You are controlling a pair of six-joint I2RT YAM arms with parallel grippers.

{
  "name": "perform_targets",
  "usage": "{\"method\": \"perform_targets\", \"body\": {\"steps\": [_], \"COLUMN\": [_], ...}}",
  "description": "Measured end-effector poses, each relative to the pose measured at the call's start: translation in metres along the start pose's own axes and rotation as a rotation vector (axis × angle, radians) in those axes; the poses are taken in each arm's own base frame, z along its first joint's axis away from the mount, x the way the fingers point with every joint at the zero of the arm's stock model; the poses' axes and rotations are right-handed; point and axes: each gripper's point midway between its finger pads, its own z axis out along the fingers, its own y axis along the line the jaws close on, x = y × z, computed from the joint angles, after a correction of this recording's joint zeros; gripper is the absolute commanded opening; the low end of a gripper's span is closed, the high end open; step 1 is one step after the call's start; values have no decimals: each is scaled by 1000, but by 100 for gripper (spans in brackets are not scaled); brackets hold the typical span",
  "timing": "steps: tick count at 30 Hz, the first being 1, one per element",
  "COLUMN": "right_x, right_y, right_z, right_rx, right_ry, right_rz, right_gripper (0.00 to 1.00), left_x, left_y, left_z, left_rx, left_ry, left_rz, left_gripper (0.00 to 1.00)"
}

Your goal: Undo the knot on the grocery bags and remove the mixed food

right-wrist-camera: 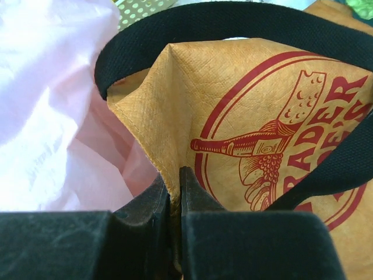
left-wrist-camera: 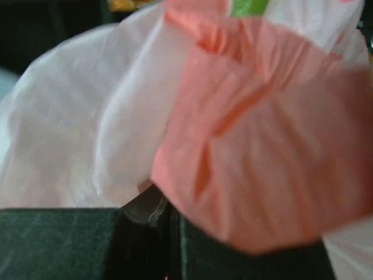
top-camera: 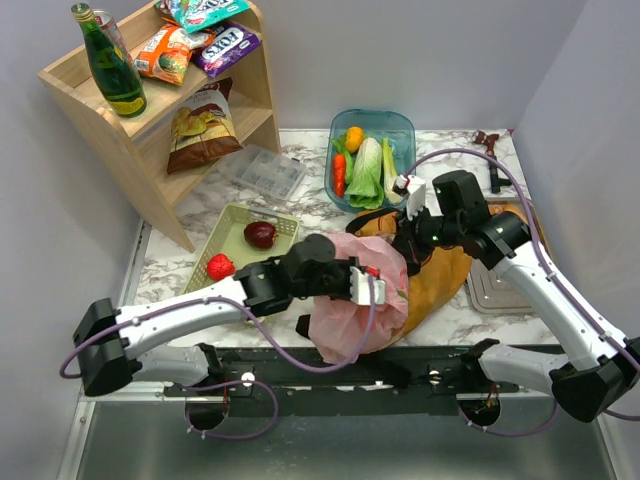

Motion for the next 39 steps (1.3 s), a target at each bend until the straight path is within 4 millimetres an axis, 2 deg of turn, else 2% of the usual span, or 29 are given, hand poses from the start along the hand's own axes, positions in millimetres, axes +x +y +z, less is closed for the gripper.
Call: {"method": "perform_targets", "body": {"steps": [1,4,6,9,12,13,16,18,20,22,23,25,28,31,34,39], "right_x": [0,1,1,1,3,3,3,4,5,5,4,1,1,1,5,11], "right_y": [0,1,2,2,3,3,5,5,5,4,4,3,1,-2,-5,-6], "right_z": [2,6,7,7,6,6,5,4,4,4,4,4,5,6,7,9], "right_rx": [-4,-16,-19,-22,-26,-27,-30,-30,-29,-29,-28,-24,-13,-2,10,15], "right_ry": [6,19,21,21,29,29,26,22,15,3,-3,-20,-28,-29,-21,-11], "right_rz": [8,31,42,45,48,48,47,45,39,28,24,13,4,-1,-2,3], "right_gripper": [1,1,1,1,1,1,1,1,1,1,1,1,1,1,1,1], "left_x": [-3,4,21,49,75,80,93,99,99,93,83,54,-2,-40,-52,-48], "left_y": [-5,-16,-19,-26,-31,-31,-30,-31,-33,-36,-36,-33,-20,-18,-26,-39], "left_z": [8,48,73,96,105,106,107,104,97,85,76,60,40,17,-3,-26], "left_rx": [17,67,82,104,118,118,116,123,138,163,175,202,216,237,268,300], "left_ry": [-5,37,92,176,250,266,308,330,339,340,328,275,153,40,-19,-83], "left_rz": [11,18,19,33,76,92,135,151,148,127,110,70,35,28,21,-30], "left_gripper": [0,0,0,0,0,8,56,71,77,80,81,81,81,83,83,87]}}
